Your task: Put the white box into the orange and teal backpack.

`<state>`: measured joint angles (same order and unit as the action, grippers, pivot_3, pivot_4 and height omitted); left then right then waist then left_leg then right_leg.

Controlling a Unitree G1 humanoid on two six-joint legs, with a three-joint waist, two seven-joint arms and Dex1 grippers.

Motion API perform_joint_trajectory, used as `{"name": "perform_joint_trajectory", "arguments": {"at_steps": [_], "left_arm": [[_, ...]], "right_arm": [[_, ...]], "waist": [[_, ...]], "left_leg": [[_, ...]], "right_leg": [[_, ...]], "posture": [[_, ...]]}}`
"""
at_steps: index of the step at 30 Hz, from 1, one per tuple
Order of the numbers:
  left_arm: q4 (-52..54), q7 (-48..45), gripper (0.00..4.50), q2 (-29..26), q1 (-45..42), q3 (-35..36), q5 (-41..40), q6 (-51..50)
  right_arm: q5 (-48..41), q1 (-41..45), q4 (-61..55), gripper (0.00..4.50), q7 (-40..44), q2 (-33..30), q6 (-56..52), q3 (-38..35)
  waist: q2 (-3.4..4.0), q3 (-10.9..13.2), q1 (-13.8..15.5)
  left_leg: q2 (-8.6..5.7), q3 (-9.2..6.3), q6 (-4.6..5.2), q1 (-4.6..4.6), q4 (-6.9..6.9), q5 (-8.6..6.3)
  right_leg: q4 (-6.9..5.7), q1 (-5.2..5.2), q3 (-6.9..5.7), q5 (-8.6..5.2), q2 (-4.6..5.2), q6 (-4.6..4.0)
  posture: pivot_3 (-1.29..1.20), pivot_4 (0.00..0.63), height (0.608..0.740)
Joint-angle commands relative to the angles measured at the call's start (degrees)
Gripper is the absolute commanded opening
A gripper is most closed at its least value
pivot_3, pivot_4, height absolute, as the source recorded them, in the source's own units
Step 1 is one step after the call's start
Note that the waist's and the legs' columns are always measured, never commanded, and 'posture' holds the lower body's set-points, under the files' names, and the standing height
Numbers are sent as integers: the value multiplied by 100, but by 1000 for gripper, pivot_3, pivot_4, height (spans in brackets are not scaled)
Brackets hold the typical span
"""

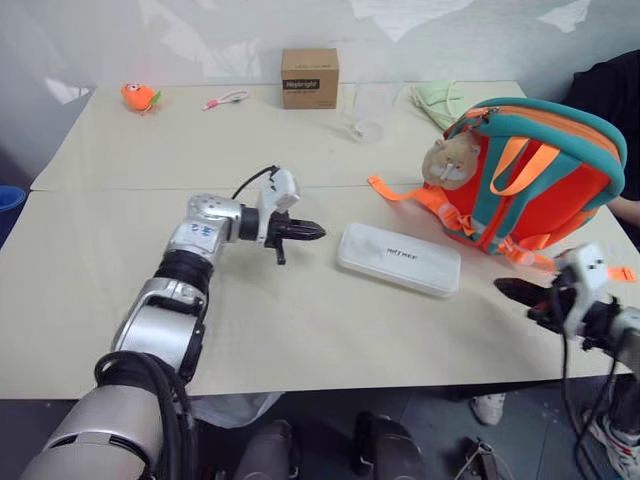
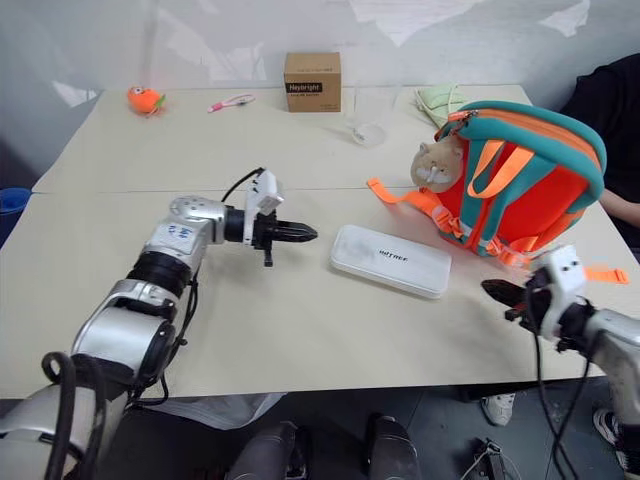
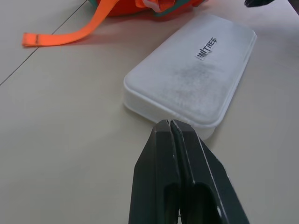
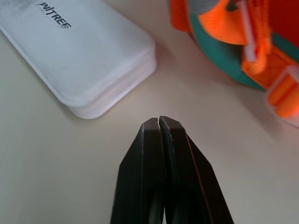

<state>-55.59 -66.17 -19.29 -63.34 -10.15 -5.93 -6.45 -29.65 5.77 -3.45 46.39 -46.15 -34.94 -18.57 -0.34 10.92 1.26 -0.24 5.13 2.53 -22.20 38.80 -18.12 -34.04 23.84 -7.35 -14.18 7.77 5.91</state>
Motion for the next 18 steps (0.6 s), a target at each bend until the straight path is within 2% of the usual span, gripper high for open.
{"name": "perform_joint_trajectory", "arguments": {"at_steps": [1,4,7,12,18], "left_arm": [[-345,443,0,149,-174,-218,512,235],[-509,820,0,277,-207,-239,733,355],[-441,665,0,365,-164,-161,682,185],[123,186,0,441,3,13,392,-486],[928,-3,0,445,429,16,309,-750]], "right_arm": [[468,276,-5,19,-530,117,116,265],[613,391,2,19,-644,250,170,413],[640,507,-17,19,-729,390,141,483],[763,744,79,19,-899,588,155,572],[734,767,141,19,-974,719,244,507]], "waist": [[0,0,3],[0,0,11],[0,0,11],[0,0,9],[0,0,4]], "left_leg": [[0,0,3,-1,7,-3],[1,2,14,-9,26,-12],[0,2,19,-10,30,-15],[-2,4,23,-12,31,-17],[-2,6,23,-12,30,-18]], "right_leg": [[-1,0,-1,0,0,1],[-2,0,5,7,2,11],[0,0,7,12,7,15],[3,0,6,14,11,17],[4,0,7,14,9,17]], "posture": [[0,150,740],[0,150,740],[0,150,740],[0,150,740],[0,150,740]]}}
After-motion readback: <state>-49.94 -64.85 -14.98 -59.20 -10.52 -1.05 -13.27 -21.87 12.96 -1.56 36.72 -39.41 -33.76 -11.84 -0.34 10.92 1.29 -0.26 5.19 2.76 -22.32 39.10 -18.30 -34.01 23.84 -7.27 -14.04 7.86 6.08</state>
